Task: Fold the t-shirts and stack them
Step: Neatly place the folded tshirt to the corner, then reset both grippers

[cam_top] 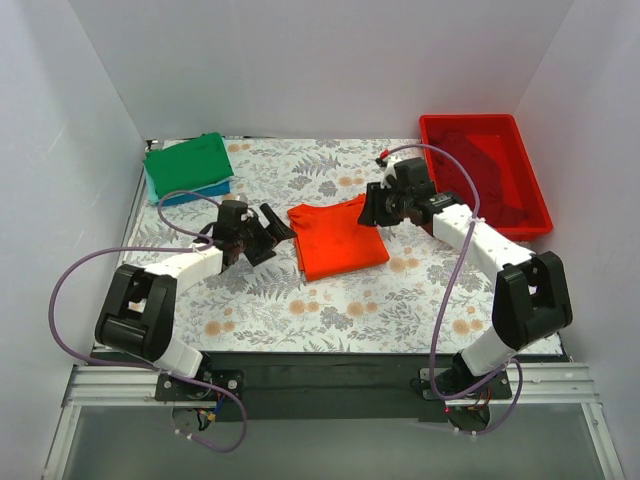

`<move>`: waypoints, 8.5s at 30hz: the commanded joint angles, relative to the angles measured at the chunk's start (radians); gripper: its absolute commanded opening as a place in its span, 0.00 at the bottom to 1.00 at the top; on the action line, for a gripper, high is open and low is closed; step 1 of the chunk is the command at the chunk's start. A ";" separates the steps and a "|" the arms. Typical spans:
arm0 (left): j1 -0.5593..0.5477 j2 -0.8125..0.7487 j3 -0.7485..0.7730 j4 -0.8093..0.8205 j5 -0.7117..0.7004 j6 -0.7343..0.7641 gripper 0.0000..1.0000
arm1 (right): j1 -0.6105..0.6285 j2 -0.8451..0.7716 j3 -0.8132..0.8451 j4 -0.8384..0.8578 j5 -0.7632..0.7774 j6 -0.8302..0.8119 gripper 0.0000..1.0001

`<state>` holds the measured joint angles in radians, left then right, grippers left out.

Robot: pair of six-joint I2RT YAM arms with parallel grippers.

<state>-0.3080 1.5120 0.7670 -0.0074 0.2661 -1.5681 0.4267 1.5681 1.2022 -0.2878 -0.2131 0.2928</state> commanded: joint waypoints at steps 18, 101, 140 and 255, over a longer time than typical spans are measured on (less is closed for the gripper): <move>-0.105 0.094 -0.035 0.176 -0.054 -0.090 0.91 | 0.038 0.211 -0.096 0.145 -0.141 0.051 0.41; 0.018 0.609 1.115 -0.575 -0.455 0.738 0.00 | 0.027 -0.178 -0.288 0.004 -0.097 0.031 0.65; 0.469 0.817 1.666 -0.447 0.036 0.646 0.00 | 0.043 -0.238 -0.483 0.007 -0.112 0.098 0.65; -0.287 -0.432 0.098 -0.462 -0.628 0.211 0.90 | 0.089 -0.605 -0.561 -0.016 0.208 0.072 0.68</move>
<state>-0.5060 1.1057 0.8936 -0.3992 -0.2424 -1.2552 0.5129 0.9932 0.6559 -0.3222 -0.0265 0.3618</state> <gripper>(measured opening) 0.908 0.683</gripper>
